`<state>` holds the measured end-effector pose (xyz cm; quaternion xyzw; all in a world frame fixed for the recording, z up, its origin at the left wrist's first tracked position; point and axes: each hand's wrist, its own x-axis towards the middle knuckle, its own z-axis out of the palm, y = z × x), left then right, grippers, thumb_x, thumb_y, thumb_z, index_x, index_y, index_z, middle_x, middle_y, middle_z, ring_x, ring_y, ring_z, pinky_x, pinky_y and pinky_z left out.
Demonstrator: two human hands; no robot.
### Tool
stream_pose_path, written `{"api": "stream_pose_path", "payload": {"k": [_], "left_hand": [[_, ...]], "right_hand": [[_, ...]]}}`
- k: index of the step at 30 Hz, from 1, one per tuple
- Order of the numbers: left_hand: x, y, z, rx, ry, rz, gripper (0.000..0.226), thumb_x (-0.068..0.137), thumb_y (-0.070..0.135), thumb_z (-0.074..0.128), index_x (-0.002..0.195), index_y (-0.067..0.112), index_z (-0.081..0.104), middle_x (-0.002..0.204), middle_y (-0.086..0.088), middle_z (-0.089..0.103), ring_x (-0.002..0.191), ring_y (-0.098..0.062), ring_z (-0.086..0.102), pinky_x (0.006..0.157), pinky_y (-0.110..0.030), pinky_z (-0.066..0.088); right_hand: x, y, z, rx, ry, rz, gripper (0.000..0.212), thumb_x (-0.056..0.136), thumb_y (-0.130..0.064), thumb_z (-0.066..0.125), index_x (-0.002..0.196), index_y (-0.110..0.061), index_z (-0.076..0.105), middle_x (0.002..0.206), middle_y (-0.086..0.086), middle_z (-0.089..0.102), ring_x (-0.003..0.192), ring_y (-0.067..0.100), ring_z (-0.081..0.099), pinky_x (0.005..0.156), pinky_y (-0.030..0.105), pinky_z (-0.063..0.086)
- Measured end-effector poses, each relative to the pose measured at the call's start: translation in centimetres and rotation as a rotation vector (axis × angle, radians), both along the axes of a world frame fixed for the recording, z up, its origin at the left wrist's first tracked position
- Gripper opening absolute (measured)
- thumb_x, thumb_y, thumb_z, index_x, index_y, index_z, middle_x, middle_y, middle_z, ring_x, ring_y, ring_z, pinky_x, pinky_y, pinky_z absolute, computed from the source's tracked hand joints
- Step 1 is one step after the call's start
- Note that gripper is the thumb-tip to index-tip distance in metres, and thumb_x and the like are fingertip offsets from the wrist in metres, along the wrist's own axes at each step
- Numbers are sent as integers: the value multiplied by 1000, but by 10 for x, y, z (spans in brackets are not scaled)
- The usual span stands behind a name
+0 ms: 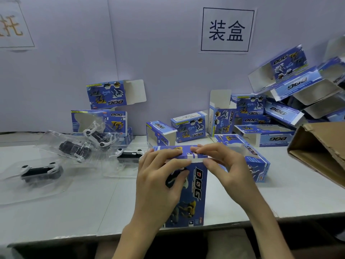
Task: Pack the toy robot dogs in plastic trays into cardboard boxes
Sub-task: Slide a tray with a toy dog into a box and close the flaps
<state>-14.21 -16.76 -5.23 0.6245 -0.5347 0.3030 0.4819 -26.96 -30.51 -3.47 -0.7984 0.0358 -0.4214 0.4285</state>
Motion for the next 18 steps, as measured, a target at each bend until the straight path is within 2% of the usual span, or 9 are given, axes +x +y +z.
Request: {"api": "stream_pose_path", "payload": {"k": [2, 4, 6, 8, 10, 12, 18], "left_hand": [[-2, 1, 1, 15, -5, 0, 20, 80, 23, 74, 101, 23, 75, 114, 11, 67, 110, -12, 58, 97, -51, 44], [-2, 3, 2, 18, -10, -10, 19, 81, 22, 74, 100, 23, 74, 113, 13, 67, 108, -12, 60, 99, -50, 43], [-1, 6, 3, 10, -20, -17, 17, 81, 22, 74, 97, 24, 75, 111, 15, 68, 107, -9, 62, 103, -46, 42], [-2, 8, 5, 15, -48, -15, 16, 80, 24, 75, 96, 25, 75, 110, 17, 69, 105, -6, 63, 106, -37, 41], [-1, 10, 9, 23, -80, -13, 15, 80, 24, 75, 95, 26, 76, 109, 17, 71, 103, -4, 64, 98, -32, 46], [1, 12, 11, 28, -94, -14, 17, 81, 23, 75, 97, 26, 77, 109, 18, 72, 103, -3, 65, 90, -32, 51], [14, 13, 18, 39, -48, -84, 18, 83, 21, 73, 100, 25, 79, 106, 18, 73, 103, 2, 66, 85, -37, 55]], "right_hand": [[1, 1, 0, 26, -20, 0, 17, 95, -3, 59, 98, -16, 70, 113, -14, 74, 118, 4, 63, 95, 28, 51], [0, 1, 1, 3, -10, -12, 14, 95, -4, 60, 93, -14, 70, 113, -14, 74, 119, 5, 62, 96, 35, 51], [-4, 1, 2, -47, 22, -13, 7, 92, -13, 62, 92, -16, 68, 115, -17, 72, 121, 5, 61, 96, 36, 50], [-9, 0, 1, -98, 57, -13, 9, 91, -9, 68, 95, -18, 68, 120, -19, 70, 122, 5, 60, 95, 35, 49], [-11, 1, 0, -127, 63, -27, 17, 88, -4, 72, 96, -19, 67, 121, -21, 69, 122, 6, 60, 93, 32, 51], [-10, 2, 1, -124, 52, -40, 18, 87, -3, 73, 94, -19, 67, 119, -21, 69, 120, 6, 61, 92, 28, 51], [-3, 1, 2, -59, 21, -42, 18, 85, 0, 74, 86, -15, 66, 112, -17, 73, 114, 9, 65, 88, 27, 53]]}}
